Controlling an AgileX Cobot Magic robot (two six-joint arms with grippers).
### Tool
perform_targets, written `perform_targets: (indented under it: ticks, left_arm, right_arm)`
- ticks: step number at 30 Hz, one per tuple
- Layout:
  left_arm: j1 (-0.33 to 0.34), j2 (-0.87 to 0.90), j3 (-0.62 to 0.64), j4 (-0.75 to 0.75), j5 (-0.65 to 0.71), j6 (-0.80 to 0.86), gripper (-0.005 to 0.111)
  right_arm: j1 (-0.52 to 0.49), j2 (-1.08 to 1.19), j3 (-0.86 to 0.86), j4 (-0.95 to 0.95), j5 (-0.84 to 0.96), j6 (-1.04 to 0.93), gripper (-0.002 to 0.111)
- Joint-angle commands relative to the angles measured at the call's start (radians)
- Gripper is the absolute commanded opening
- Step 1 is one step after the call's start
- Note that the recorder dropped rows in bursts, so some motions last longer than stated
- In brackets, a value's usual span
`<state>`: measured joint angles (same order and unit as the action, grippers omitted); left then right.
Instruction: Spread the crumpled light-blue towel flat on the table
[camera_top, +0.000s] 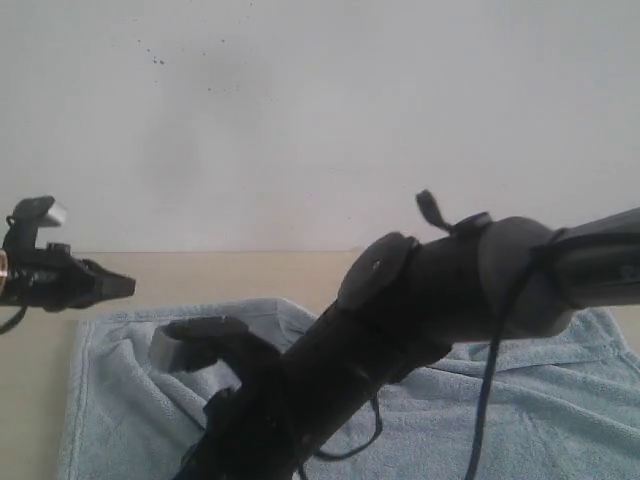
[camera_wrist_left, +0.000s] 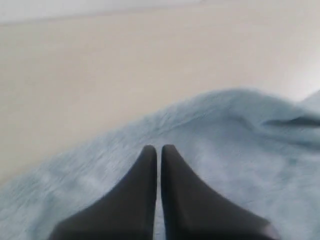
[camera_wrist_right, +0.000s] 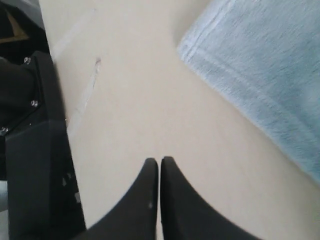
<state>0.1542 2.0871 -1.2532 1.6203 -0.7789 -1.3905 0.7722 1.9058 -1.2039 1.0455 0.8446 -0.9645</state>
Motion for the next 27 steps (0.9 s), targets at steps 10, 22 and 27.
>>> perform_targets:
  ticks: [10,22,27]
  left_arm:
    - [-0.199,-0.423,0.404,0.124,0.165,-0.093,0.004]
    - [-0.376,-0.553,0.736,0.124,0.553,-0.051,0.004]
    - [-0.376,-0.557,0.734,0.124,0.398,-0.059,0.004]
  right_arm:
    - [-0.428,-0.268,-0.005,-0.772,-0.041,0.534,0.001]
    - [-0.563,-0.266,0.126,-0.717,-0.184,0.688,0.001]
    - [-0.563,-0.276,0.126,-0.659,0.045,0.676,0.001]
